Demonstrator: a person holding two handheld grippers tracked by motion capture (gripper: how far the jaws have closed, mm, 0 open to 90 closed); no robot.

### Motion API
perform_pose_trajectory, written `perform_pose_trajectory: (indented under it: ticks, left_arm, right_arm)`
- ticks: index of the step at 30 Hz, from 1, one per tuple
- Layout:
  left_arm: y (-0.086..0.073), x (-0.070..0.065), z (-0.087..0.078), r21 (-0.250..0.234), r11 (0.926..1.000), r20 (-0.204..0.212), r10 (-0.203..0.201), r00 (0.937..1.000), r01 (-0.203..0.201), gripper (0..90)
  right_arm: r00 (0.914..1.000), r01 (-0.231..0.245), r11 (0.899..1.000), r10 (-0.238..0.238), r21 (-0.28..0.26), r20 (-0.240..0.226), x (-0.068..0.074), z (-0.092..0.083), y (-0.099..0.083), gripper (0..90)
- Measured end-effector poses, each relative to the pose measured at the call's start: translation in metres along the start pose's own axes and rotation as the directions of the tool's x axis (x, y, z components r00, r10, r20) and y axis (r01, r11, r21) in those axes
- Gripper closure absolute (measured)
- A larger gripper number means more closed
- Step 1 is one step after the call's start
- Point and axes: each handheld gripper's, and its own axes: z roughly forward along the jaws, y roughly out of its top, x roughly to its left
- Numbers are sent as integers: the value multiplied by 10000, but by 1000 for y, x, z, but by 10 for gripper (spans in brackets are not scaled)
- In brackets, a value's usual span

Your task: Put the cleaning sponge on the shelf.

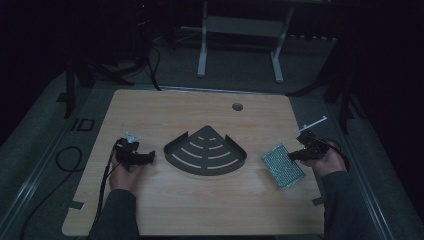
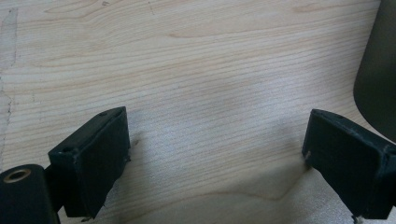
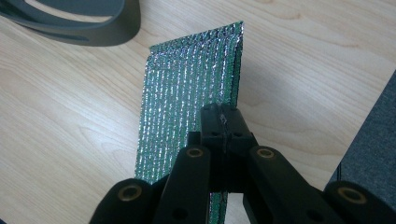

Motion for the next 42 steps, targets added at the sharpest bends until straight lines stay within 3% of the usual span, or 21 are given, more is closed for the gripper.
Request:
perform_pose_trajectory:
  ticks: [18,42]
  left_arm:
    - [0,0,0,-8,10000,0,10,10000,-10,80]
    - [0,0,0,-8,10000,-3,0,10000,0,80]
  right_arm:
    - [9991,327,9995,-328,41,268,2,-15,28,898]
    - [9968,764,9971,-762,-66,223,20,-19,78,898]
